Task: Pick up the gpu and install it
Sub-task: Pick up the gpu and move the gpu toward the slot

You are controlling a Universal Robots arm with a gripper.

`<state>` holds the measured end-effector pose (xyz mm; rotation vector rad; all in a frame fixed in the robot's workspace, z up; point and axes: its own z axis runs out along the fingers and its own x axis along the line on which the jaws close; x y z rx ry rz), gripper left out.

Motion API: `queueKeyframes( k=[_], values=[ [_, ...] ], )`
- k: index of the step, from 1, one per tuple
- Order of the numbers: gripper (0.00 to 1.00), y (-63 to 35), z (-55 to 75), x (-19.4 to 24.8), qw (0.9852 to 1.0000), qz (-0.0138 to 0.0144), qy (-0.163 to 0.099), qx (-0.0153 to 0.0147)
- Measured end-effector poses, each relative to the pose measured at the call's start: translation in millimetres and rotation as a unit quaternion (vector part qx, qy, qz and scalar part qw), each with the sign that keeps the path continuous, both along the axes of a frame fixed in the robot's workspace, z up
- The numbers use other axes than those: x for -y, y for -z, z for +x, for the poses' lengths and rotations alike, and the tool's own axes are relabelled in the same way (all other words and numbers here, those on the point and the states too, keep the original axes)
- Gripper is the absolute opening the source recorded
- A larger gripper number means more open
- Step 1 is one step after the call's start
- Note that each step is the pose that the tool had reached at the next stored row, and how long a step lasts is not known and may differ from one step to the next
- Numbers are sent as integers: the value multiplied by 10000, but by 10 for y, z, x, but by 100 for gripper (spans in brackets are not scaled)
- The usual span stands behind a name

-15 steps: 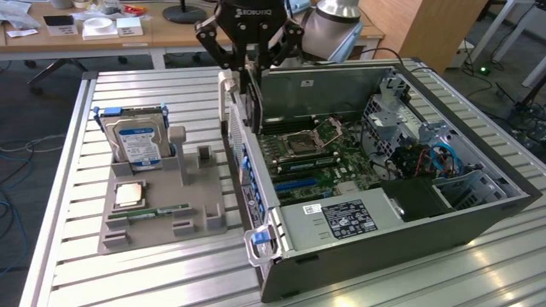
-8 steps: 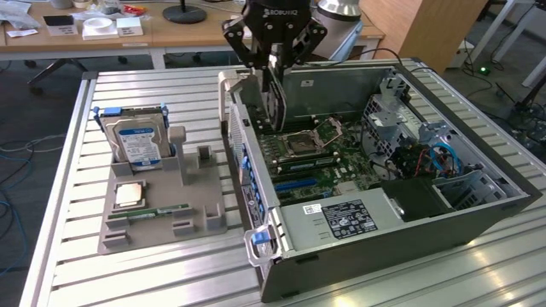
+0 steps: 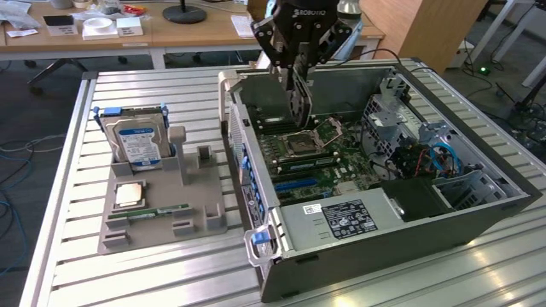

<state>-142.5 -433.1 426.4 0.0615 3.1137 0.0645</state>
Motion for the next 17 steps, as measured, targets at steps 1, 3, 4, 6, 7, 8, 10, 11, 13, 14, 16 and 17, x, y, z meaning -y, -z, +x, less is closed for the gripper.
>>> queueKeyframes(
  k=[1,3,4,6,7,8,10,11,13,14,16,17],
  values=[
    [26,0,46,0,10000,0,-1,0],
    [26,0,137,0,10000,0,0,0],
    [26,0,183,0,10000,0,-1,0],
    [26,0,272,0,10000,0,0,0],
    [26,0,317,0,10000,0,0,0],
    [26,0,367,0,10000,0,-1,0],
    [26,0,455,0,10000,0,0,0],
    [26,0,500,0,10000,0,0,0],
    [26,0,590,0,10000,0,0,0],
    [26,0,635,0,10000,0,0,0],
    [26,0,729,0,10000,0,0,0],
    [26,0,774,0,10000,0,0,0]
  ],
)
